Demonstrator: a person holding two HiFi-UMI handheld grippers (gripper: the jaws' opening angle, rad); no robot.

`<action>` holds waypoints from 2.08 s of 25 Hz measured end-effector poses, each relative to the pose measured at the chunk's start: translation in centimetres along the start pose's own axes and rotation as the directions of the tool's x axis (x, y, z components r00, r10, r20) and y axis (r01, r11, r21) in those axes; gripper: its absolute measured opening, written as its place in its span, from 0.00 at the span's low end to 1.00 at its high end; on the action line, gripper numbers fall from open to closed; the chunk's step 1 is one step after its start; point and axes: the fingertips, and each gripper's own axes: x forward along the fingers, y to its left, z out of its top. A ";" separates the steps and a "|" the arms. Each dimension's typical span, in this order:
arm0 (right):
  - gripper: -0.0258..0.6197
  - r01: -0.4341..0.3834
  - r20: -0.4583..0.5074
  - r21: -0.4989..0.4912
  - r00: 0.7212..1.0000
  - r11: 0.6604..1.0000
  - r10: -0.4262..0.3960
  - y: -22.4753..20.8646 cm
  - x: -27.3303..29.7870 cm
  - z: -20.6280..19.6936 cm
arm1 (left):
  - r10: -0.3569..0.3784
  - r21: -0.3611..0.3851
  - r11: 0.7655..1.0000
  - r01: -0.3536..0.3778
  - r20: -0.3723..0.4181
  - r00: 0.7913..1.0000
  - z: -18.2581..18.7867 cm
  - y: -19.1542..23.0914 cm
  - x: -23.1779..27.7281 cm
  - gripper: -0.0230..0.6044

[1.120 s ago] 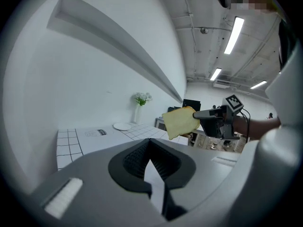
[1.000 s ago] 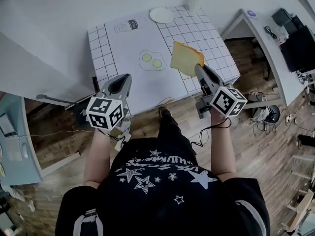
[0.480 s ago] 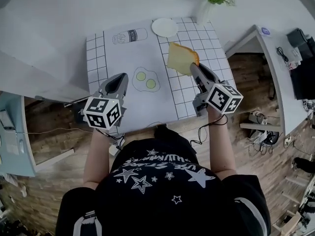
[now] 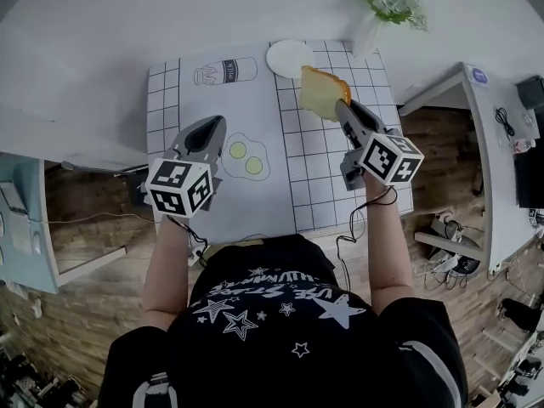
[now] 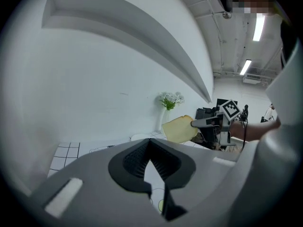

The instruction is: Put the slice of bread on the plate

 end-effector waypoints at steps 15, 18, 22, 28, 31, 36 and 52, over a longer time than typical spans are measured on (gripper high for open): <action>0.18 -0.036 -0.125 -0.331 0.992 0.943 -0.006 -5.7 12.4 2.6 | 0.137 -0.048 0.989 -0.138 -0.038 0.990 1.2 3.8 4.5 0.05; 0.18 -0.052 -0.148 -0.438 0.989 0.898 -0.015 -5.7 14.7 2.4 | 0.149 -0.052 0.987 -0.151 -0.048 0.988 1.1 4.4 4.9 0.05; 0.18 -0.055 -0.152 -0.542 0.988 0.838 -0.033 -5.3 17.3 2.3 | 0.166 -0.056 0.984 -0.169 -0.058 0.984 0.9 5.2 5.3 0.05; 0.18 -0.050 -0.136 -0.916 0.972 0.399 -0.191 -5.3 20.1 0.4 | 0.180 -0.064 0.981 -0.185 -0.071 0.981 0.3 5.9 5.9 0.05; 0.18 -0.083 -0.130 -0.975 0.966 0.207 -0.224 -5.0 21.4 -1.4 | 0.184 -0.076 0.979 -0.190 -0.082 0.980 -0.5 5.9 5.8 0.05; 0.18 -0.129 -0.142 -0.989 0.964 0.073 -0.226 -4.4 22.4 -4.1 | 0.197 -0.095 0.974 -0.206 -0.099 0.975 -1.7 6.3 4.9 0.05; 0.19 -0.253 -0.243 -0.967 0.946 -0.021 -0.213 -3.8 21.6 -10.9 | 0.196 -0.144 0.967 -0.212 -0.115 0.974 -3.9 6.0 3.0 0.05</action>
